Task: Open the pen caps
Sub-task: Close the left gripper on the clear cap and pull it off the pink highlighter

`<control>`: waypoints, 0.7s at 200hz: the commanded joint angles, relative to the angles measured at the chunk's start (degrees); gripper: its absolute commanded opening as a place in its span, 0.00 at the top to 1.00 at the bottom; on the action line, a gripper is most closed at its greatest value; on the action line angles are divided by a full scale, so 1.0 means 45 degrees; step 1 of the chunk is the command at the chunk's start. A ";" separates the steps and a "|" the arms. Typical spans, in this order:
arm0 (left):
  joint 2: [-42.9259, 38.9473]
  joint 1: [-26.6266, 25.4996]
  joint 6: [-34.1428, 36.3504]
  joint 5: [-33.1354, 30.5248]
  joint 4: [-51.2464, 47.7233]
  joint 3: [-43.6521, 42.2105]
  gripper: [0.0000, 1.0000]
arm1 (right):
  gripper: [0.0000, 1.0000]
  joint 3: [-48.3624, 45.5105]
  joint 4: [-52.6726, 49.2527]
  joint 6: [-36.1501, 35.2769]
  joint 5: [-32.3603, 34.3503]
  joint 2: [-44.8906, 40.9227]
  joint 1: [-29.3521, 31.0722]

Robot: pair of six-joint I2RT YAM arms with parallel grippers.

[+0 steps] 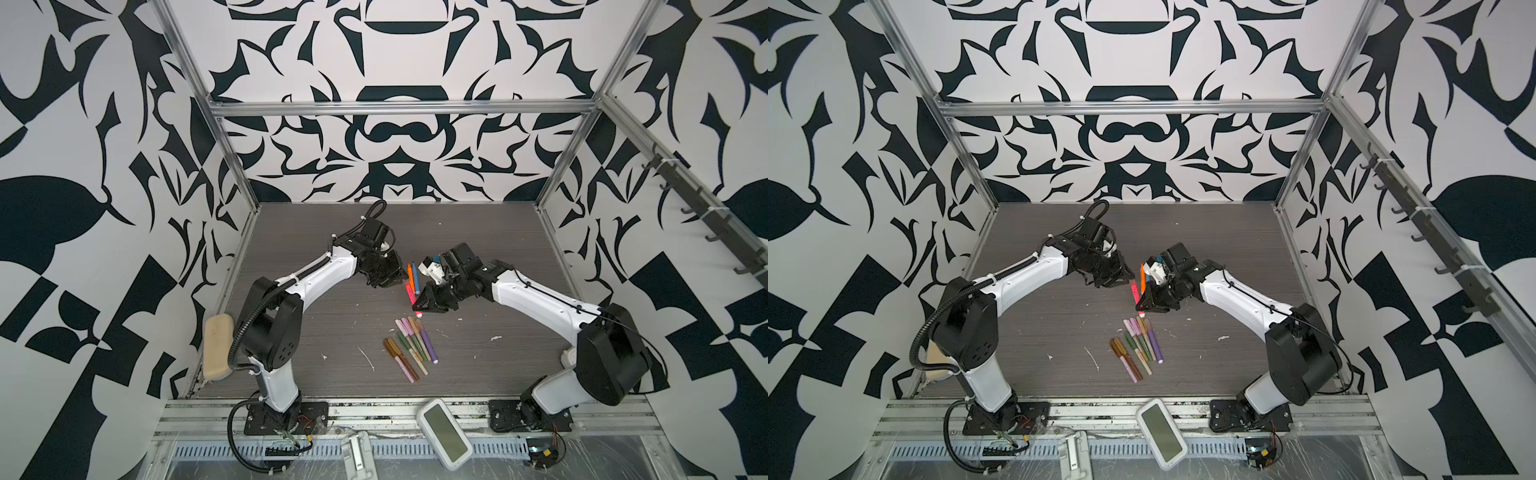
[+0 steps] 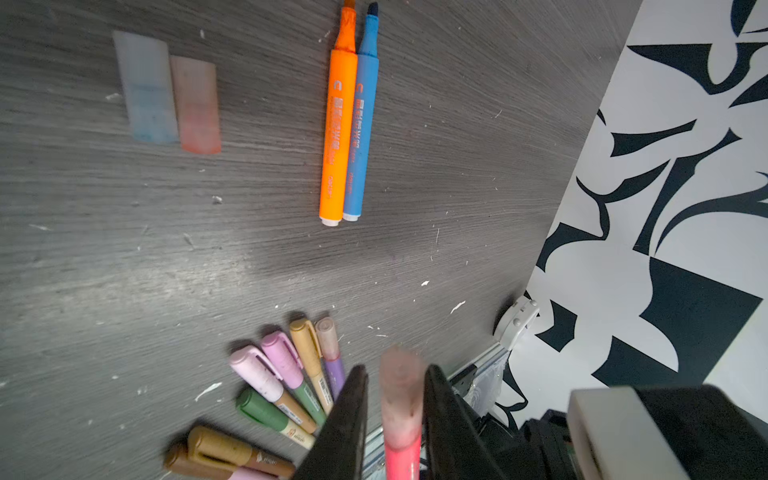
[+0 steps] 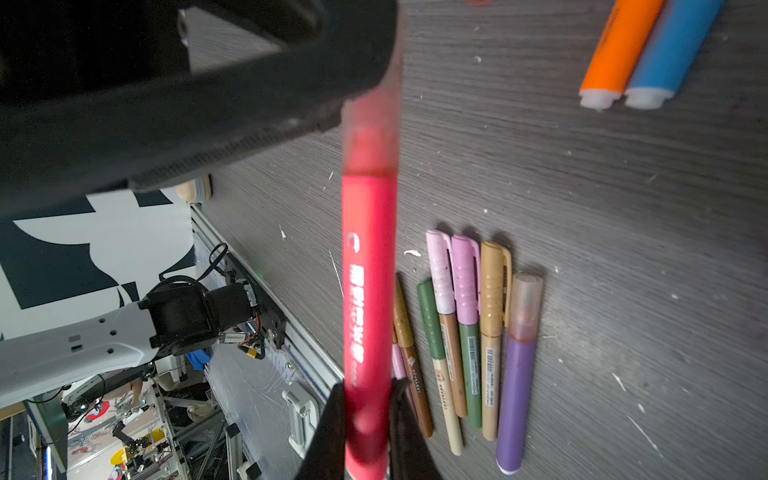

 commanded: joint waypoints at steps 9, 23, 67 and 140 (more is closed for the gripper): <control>0.0291 -0.0101 0.0181 -0.0085 -0.0448 0.0401 0.73 | 1.00 0.0161 0.0615 0.0117 -0.0690 -0.0272 0.0020; 0.0322 -0.0101 0.0176 -0.0079 -0.0449 0.0441 0.73 | 1.00 0.0122 0.0679 0.0122 -0.0680 -0.0319 0.0026; 0.0352 -0.0101 0.0240 -0.0064 -0.0535 0.0520 0.76 | 1.00 0.0099 0.0724 0.0136 -0.0616 -0.0298 0.0019; 0.0447 -0.0101 0.0343 0.0187 -0.0510 0.0732 1.00 | 0.71 0.0235 0.1648 0.1284 -0.0659 -0.0031 -0.0197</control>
